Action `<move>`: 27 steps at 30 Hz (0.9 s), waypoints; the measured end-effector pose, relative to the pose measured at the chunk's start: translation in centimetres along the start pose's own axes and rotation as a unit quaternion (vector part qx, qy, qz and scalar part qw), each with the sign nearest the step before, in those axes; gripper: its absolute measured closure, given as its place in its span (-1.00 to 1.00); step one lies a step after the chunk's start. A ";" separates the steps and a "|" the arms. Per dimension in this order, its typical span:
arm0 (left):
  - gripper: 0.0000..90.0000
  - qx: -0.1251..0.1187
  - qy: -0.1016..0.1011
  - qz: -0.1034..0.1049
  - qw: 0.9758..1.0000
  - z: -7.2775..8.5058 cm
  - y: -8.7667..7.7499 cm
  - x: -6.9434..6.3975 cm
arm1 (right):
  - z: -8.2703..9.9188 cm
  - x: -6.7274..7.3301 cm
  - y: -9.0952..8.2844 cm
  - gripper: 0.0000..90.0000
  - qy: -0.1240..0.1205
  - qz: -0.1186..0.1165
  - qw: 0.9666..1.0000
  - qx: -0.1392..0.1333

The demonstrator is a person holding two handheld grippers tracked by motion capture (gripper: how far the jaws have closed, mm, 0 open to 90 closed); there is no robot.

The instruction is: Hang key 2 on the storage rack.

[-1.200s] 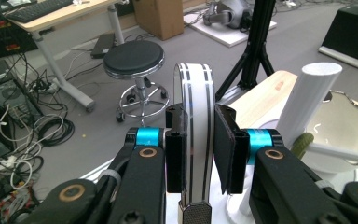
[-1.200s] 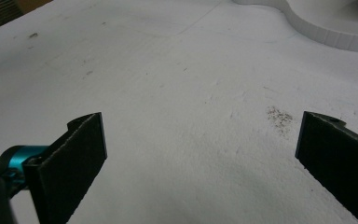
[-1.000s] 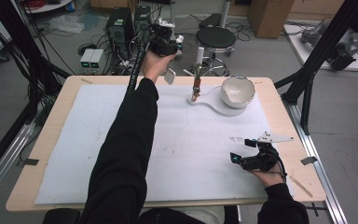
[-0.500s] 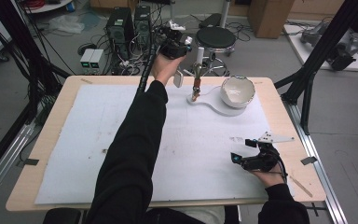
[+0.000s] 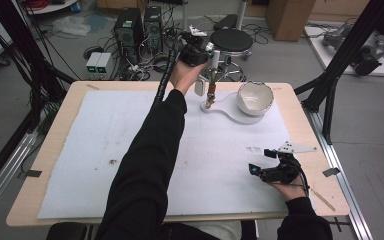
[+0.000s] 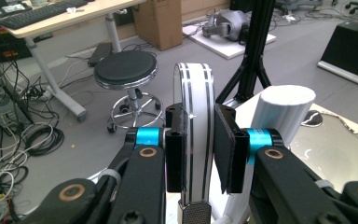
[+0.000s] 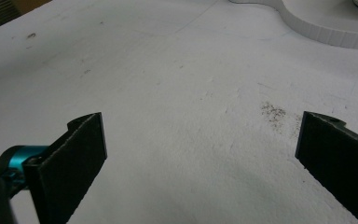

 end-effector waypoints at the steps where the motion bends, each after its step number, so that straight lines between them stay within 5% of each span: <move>1: 0.67 -0.003 -0.006 -0.002 1.000 0.0 0.0 0.0 | 0.0 0.0 0.0 -0.98 0.001 0.000 1.000 0.000; 5: 0.67 -0.006 -0.016 -0.003 1.000 0.0 -0.1 0.0 | 0.0 0.0 0.0 -0.98 -0.001 0.000 1.000 0.000; 11: 0.67 -0.018 -0.071 0.012 0.997 0.7 0.1 -0.1 | 0.0 -0.1 0.1 -0.98 -0.002 0.000 1.000 -0.001; 16: 0.61 -0.019 -0.078 0.011 0.997 1.1 -0.1 0.1 | 0.0 -0.1 0.1 -0.98 -0.004 0.000 1.000 0.000; 18: 0.31 -0.019 -0.097 0.011 0.995 1.1 -0.2 0.4 | 0.0 -0.1 0.1 -0.98 -0.004 0.001 1.000 0.000; 21: 0.13 -0.019 -0.124 0.020 0.992 1.3 -0.4 1.0 | 0.0 -0.2 0.1 -0.98 -0.001 0.004 1.000 0.001; 22: 0.08 -0.024 -0.144 0.030 0.989 1.4 -0.6 1.4 | 0.0 -0.2 0.0 -0.98 0.000 0.005 1.000 0.000; 27: -0.47 -0.008 -0.171 0.050 0.984 2.3 -1.0 2.5 | -0.2 -0.5 -0.3 -0.98 0.008 0.011 1.000 -0.010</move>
Point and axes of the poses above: each handheld gripper's, and its own axes: y roughly forward along the jaws, z roughly out of its underside, x roughly to its left, the point moved 8 cm from there along y, roughly forward along the jaws, and after that the axes turned 3 degrees about -x, right-handed, at the moved point
